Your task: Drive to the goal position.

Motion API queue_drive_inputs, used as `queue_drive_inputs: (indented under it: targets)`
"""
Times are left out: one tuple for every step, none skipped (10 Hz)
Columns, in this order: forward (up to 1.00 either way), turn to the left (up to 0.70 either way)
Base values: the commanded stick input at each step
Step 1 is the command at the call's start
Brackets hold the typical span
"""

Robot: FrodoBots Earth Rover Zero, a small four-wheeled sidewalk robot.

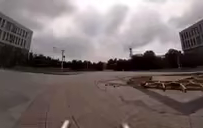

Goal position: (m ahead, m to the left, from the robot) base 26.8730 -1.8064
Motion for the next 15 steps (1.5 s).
queue_drive_inputs:
  targets:
    - [1.00, -0.13]
    - [1.00, -0.04]
    - [1.00, 0.00]
    - [1.00, 0.00]
    - [1.00, 0.00]
    - [1.00, 0.00]
    - [1.00, 0.00]
    - [1.00, 0.00]
    - [1.00, 0.00]
    - [1.00, 0.00]
    - [1.00, 0.00]
    - [1.00, 0.00]
    - [1.00, 0.18]
    - [1.00, 0.12]
    - [1.00, 0.00]
